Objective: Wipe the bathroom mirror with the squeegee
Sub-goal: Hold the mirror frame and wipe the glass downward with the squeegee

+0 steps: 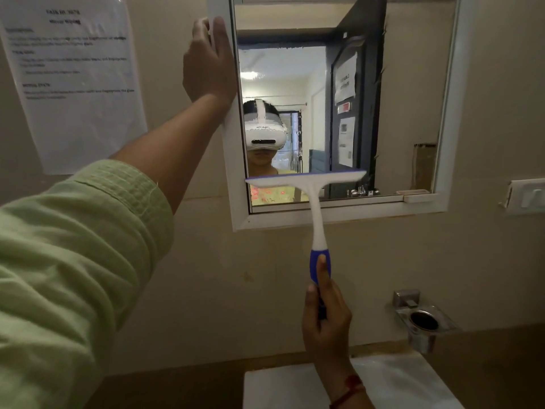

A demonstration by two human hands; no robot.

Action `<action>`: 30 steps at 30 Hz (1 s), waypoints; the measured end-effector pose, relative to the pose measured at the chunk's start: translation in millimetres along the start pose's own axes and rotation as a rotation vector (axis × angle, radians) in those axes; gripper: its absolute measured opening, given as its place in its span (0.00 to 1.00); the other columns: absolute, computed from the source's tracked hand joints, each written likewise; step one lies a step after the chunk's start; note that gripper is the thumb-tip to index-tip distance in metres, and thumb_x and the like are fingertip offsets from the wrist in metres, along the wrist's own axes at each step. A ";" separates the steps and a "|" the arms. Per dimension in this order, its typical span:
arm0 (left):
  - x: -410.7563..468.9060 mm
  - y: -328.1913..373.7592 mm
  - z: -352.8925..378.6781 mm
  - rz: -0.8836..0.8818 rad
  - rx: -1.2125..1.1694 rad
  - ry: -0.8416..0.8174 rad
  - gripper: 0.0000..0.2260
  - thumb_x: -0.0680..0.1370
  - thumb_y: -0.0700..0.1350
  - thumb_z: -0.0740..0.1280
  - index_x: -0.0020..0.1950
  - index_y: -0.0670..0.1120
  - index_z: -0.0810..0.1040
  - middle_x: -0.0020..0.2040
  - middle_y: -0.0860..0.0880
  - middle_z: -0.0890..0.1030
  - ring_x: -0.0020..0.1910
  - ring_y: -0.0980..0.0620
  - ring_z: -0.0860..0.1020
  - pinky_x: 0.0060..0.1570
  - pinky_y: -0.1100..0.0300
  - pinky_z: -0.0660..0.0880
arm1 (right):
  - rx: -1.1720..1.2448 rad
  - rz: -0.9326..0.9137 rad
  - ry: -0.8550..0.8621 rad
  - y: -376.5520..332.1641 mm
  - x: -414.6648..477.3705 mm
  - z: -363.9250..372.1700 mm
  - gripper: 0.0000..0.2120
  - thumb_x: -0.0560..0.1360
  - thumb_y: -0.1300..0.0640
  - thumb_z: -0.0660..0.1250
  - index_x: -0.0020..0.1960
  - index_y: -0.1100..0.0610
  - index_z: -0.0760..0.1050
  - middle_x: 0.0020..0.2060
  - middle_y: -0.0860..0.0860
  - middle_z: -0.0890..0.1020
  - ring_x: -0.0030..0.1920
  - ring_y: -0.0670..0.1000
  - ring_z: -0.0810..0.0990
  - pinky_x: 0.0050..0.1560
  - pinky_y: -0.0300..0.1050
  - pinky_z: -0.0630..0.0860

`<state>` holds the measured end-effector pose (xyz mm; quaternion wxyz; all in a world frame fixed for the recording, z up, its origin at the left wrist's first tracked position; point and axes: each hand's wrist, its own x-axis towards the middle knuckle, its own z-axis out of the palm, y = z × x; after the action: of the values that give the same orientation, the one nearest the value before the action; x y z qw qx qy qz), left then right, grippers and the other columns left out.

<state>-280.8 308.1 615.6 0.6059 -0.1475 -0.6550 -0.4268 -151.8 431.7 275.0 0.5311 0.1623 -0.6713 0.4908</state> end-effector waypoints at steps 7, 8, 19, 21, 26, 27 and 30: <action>-0.4 -0.3 -0.3 0.006 -0.003 -0.006 0.17 0.82 0.52 0.52 0.59 0.43 0.73 0.51 0.46 0.82 0.48 0.51 0.80 0.38 0.69 0.69 | -0.047 -0.001 -0.018 4.9 -2.0 -1.0 0.23 0.77 0.57 0.56 0.71 0.55 0.58 0.33 0.43 0.66 0.30 0.39 0.64 0.30 0.27 0.64; -0.1 -0.2 -0.3 0.008 0.001 -0.002 0.17 0.82 0.52 0.52 0.59 0.43 0.73 0.51 0.46 0.82 0.48 0.52 0.80 0.37 0.70 0.67 | -0.052 0.007 -0.032 6.7 -11.6 -0.9 0.23 0.77 0.57 0.55 0.71 0.54 0.57 0.33 0.43 0.66 0.29 0.39 0.64 0.29 0.28 0.64; 1.1 0.6 -0.8 -0.005 0.012 0.001 0.17 0.82 0.53 0.52 0.57 0.43 0.74 0.49 0.46 0.82 0.48 0.49 0.80 0.43 0.60 0.72 | -0.014 0.006 0.010 5.6 1.4 2.7 0.22 0.78 0.55 0.56 0.72 0.52 0.59 0.33 0.42 0.67 0.30 0.37 0.66 0.31 0.25 0.65; 1.3 0.7 -1.2 -0.008 0.002 -0.009 0.17 0.82 0.53 0.52 0.57 0.43 0.73 0.49 0.46 0.82 0.49 0.49 0.80 0.43 0.60 0.73 | -0.005 -0.010 -0.002 5.8 -12.6 2.7 0.22 0.80 0.49 0.55 0.72 0.48 0.56 0.34 0.42 0.68 0.30 0.37 0.65 0.30 0.25 0.64; 1.3 0.9 -0.7 0.000 0.009 -0.008 0.18 0.82 0.53 0.52 0.57 0.43 0.73 0.49 0.45 0.82 0.49 0.48 0.80 0.44 0.59 0.73 | 0.031 0.020 0.001 4.9 -22.5 3.1 0.21 0.80 0.44 0.53 0.72 0.40 0.57 0.33 0.42 0.68 0.30 0.37 0.66 0.31 0.24 0.65; 1.4 0.4 -0.8 -0.003 0.014 -0.009 0.18 0.82 0.53 0.52 0.58 0.43 0.73 0.50 0.45 0.82 0.49 0.47 0.79 0.45 0.58 0.73 | 0.038 0.017 0.008 3.9 -17.3 3.2 0.21 0.80 0.45 0.53 0.72 0.42 0.57 0.33 0.41 0.68 0.29 0.36 0.65 0.31 0.23 0.64; 0.8 0.2 -1.0 -0.007 0.008 -0.014 0.18 0.82 0.54 0.52 0.58 0.43 0.74 0.50 0.44 0.82 0.50 0.47 0.79 0.46 0.57 0.73 | 0.033 0.034 0.031 0.8 -1.2 5.9 0.21 0.80 0.47 0.54 0.71 0.51 0.59 0.33 0.42 0.67 0.29 0.36 0.66 0.31 0.23 0.64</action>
<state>-280.2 307.2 616.3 0.6003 -0.1456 -0.6616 -0.4253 -155.2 426.8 273.8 0.5303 0.1519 -0.6576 0.5131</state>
